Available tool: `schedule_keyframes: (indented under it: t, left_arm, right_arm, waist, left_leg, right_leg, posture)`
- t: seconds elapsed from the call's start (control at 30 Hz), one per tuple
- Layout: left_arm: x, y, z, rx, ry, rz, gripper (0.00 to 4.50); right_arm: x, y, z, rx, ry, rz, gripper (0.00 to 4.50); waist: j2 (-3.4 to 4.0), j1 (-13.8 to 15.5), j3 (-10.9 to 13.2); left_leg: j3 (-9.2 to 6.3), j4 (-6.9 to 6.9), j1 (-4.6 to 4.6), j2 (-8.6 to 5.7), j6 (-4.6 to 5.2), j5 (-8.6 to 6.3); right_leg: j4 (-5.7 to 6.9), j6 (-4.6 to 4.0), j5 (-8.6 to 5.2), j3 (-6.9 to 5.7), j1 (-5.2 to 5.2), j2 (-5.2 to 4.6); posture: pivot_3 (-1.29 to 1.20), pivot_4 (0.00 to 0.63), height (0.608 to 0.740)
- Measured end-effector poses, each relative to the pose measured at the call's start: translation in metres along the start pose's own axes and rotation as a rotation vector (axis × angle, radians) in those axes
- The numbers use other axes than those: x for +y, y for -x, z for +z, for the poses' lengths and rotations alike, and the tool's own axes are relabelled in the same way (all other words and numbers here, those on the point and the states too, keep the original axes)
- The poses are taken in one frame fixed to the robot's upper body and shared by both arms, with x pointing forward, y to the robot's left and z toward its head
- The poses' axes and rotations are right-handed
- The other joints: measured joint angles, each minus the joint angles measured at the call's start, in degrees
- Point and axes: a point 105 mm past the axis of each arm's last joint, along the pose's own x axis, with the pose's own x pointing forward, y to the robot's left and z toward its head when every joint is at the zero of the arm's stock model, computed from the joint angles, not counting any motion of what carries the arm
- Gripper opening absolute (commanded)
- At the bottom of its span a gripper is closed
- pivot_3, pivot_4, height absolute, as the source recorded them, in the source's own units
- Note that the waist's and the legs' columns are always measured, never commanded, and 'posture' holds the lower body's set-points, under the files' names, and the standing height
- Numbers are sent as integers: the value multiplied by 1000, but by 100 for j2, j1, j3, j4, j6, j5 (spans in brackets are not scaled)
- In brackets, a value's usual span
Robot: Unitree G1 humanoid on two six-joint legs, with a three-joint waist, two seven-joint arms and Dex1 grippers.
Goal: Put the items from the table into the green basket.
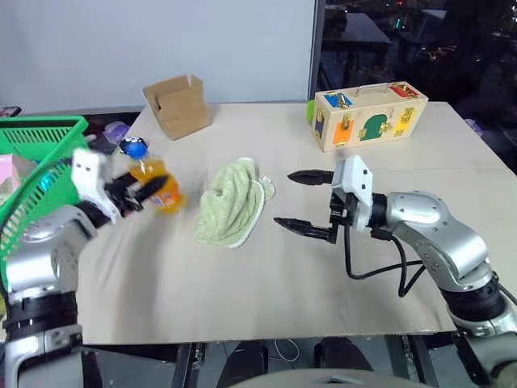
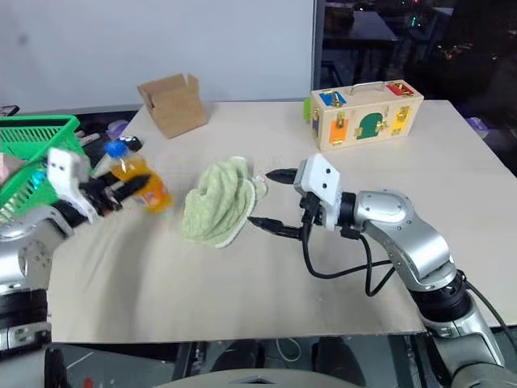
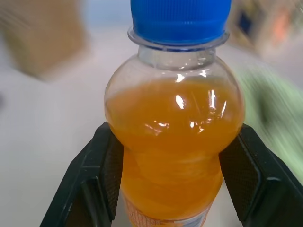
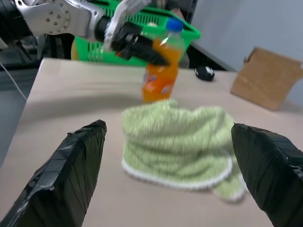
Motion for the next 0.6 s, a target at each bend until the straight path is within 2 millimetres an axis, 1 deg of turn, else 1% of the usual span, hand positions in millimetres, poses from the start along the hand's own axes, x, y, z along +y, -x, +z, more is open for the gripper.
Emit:
schedule_keyframes:
  t: [0.03,0.1,0.13,0.17,0.2,0.23,0.27,0.37,0.47,0.53,0.6]
  left_arm:
    - [7,-1,13,-50,-15,40,2675]
    - [20,-3,28,-108,-64,123,2675]
    - [27,-2,32,-122,-93,172,2675]
    - [41,0,35,-132,-139,253,2675]
    - [46,1,35,-132,-154,284,2675]
    - [58,5,36,-129,-192,349,2675]
    - [74,11,38,-123,-240,443,2675]
    - [104,32,50,-112,-385,623,2675]
    - [124,49,63,-128,-460,737,2675]
    - [131,56,64,-122,-480,766,2675]
    - [143,68,58,-94,-485,807,2675]
  right_arm:
    - [-1,-2,3,-13,7,-1,4500]
    - [-3,-7,7,-34,11,1,4500]
    - [-4,-9,8,-44,13,1,4500]
    - [-5,-11,10,-53,17,0,4500]
    - [-6,-12,11,-56,19,0,4500]
    - [-6,-14,13,-66,20,4,4500]
    - [-8,-19,15,-78,19,10,4500]
    - [-7,-27,26,-123,39,36,4500]
    - [-5,-36,38,-175,63,67,4500]
    - [-3,-39,44,-200,78,87,4500]
    - [-1,-44,50,-226,93,113,4500]
  waist:
    - [0,22,0]
    - [-1,65,0]
    - [-1,70,0]
    - [-1,72,0]
    - [-1,72,0]
    - [-1,75,-1]
    - [-3,66,1]
    - [-6,76,0]
    - [-10,125,-3]
    - [-10,133,-3]
    - [-11,119,-4]
  left_leg:
    - [1,0,1,-3,0,0]
    - [4,0,2,-3,0,0]
    - [7,-2,3,-3,0,0]
    - [6,-4,3,-2,0,0]
    - [6,-4,3,-2,0,0]
    - [6,-6,3,-1,0,0]
    - [6,-7,2,1,0,0]
    - [5,-12,0,1,-1,-1]
    - [-4,-12,-3,-9,-2,-1]
    - [-6,-12,-2,-10,-2,-1]
    - [-5,-14,0,-9,-2,-1]
  right_leg:
    - [0,-5,3,2,1,-3]
    - [-1,-5,4,3,1,-2]
    - [-1,-6,4,6,-1,-2]
    - [0,-6,4,6,-3,0]
    - [0,-7,4,6,-4,0]
    - [1,-7,4,6,-4,1]
    - [1,-7,4,7,-8,6]
    - [-1,-7,4,6,-9,6]
    - [1,-6,5,-2,-8,-1]
    - [2,-6,4,-4,-8,-1]
    - [4,-6,4,-4,-7,0]
  posture:
    - [25,0,740]
    - [30,0,740]
    - [30,0,740]
    - [33,0,740]
    - [35,0,740]
    - [36,0,740]
    - [37,0,740]
    - [39,0,740]
    - [43,0,740]
    - [44,0,740]
    - [44,0,740]
